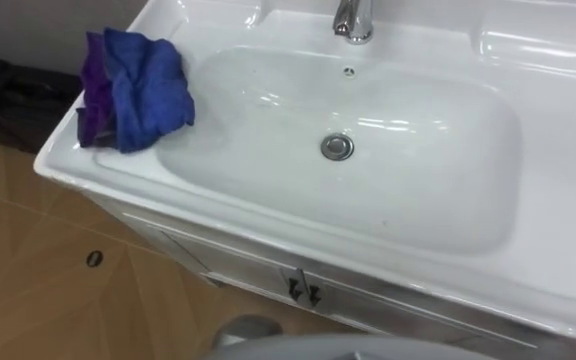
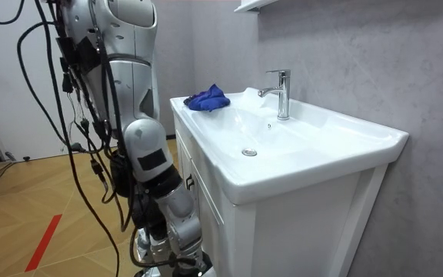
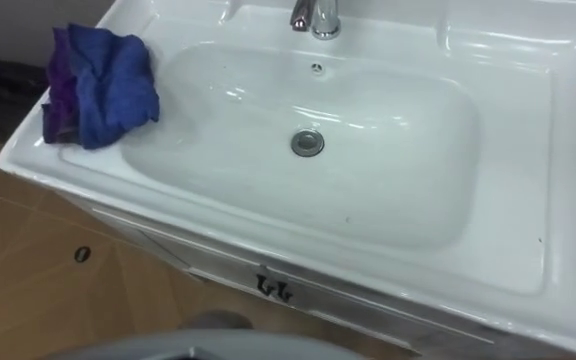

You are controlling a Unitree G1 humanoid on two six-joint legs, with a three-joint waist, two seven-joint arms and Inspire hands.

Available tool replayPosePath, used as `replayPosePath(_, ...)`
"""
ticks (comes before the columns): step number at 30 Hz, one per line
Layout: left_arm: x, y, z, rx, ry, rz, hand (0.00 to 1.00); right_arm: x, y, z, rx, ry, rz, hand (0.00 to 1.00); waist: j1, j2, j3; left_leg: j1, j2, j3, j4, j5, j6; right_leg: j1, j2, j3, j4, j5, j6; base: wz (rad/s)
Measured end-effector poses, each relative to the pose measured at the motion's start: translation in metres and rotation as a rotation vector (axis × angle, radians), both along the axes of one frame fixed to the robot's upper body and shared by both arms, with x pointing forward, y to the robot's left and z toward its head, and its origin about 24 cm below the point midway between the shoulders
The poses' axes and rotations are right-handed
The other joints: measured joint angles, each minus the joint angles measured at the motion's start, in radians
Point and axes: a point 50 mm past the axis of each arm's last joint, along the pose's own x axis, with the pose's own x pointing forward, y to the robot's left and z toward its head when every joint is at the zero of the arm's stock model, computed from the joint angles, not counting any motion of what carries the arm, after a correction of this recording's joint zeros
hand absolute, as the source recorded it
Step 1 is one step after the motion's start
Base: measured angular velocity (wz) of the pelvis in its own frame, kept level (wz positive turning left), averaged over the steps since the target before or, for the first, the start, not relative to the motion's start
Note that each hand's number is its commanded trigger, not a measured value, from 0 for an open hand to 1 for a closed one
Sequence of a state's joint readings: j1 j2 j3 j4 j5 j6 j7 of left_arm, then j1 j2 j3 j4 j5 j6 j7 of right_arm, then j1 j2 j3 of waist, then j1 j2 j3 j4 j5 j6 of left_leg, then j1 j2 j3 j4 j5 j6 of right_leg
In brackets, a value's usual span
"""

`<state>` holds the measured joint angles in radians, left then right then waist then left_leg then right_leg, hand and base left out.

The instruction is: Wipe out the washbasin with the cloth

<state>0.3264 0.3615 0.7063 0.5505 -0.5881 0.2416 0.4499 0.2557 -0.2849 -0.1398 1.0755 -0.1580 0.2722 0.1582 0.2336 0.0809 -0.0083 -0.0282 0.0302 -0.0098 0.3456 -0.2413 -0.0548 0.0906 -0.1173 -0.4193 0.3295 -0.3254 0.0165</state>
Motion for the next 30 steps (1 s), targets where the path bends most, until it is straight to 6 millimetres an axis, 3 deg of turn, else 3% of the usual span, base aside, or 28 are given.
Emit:
replayPosePath(2, -0.024, -0.005, -0.016, -0.062, 0.072, 0.067, 0.00, 0.000, -0.001, 0.000, 0.008, 0.000, 0.002, 0.00, 0.014, -0.006, -0.0023, 0.000, -0.005, -0.002, 0.001, 0.001, 0.001, -0.009, -0.003, 0.004, 0.017, -0.005, 0.002, -0.03)
replayPosePath(6, -0.059, -0.016, -0.036, -0.140, 0.178, 0.156, 0.00, 0.001, -0.002, 0.001, 0.023, -0.016, 0.005, 0.00, 0.009, -0.013, -0.0050, 0.004, -0.008, -0.002, 0.001, 0.001, 0.002, -0.008, -0.008, 0.004, 0.025, -0.007, 0.003, -0.01)
replayPosePath(11, -0.101, -0.054, -0.063, -0.278, 0.260, 0.209, 0.00, 0.001, -0.003, 0.000, 0.029, -0.011, 0.004, 0.00, -0.010, -0.020, -0.0040, 0.009, -0.011, 0.000, 0.001, 0.003, 0.006, -0.004, -0.022, 0.001, 0.042, -0.015, 0.004, 0.02)
replayPosePath(14, -0.114, -0.075, -0.075, -0.367, 0.308, 0.178, 0.00, -0.002, -0.002, -0.001, 0.041, 0.002, -0.015, 0.00, -0.019, -0.036, -0.0034, 0.012, -0.015, 0.000, 0.002, 0.006, 0.008, -0.004, -0.031, -0.001, 0.056, -0.026, 0.005, 0.08)
replayPosePath(18, -0.119, -0.090, -0.082, -0.425, 0.366, 0.110, 0.00, 0.000, -0.001, -0.002, 0.047, -0.009, -0.036, 0.00, -0.046, -0.053, 0.0007, 0.004, -0.013, 0.000, 0.016, 0.006, 0.008, -0.003, -0.029, -0.005, 0.056, -0.026, 0.004, 0.02)
replayPosePath(24, -0.110, -0.106, -0.092, -0.480, 0.385, -0.011, 0.00, 0.001, 0.004, -0.005, 0.068, 0.013, -0.038, 0.00, -0.088, -0.060, 0.0022, 0.013, -0.011, 0.017, 0.010, 0.005, 0.008, -0.003, -0.028, 0.008, 0.052, -0.024, 0.005, -0.07)
replayPosePath(27, -0.106, -0.110, -0.095, -0.500, 0.386, -0.067, 0.00, -0.001, 0.008, -0.006, 0.085, 0.013, -0.051, 0.00, -0.112, -0.070, 0.0069, 0.024, -0.010, 0.025, -0.004, 0.005, 0.008, 0.000, -0.027, 0.010, 0.048, -0.022, 0.005, -0.06)
replayPosePath(30, -0.089, -0.109, -0.098, -0.493, 0.378, -0.130, 0.00, 0.000, 0.013, -0.008, 0.099, 0.015, -0.048, 0.00, -0.124, -0.085, 0.0178, 0.023, -0.010, 0.032, -0.005, 0.005, 0.008, -0.002, -0.028, 0.011, 0.047, -0.022, 0.005, -0.03)
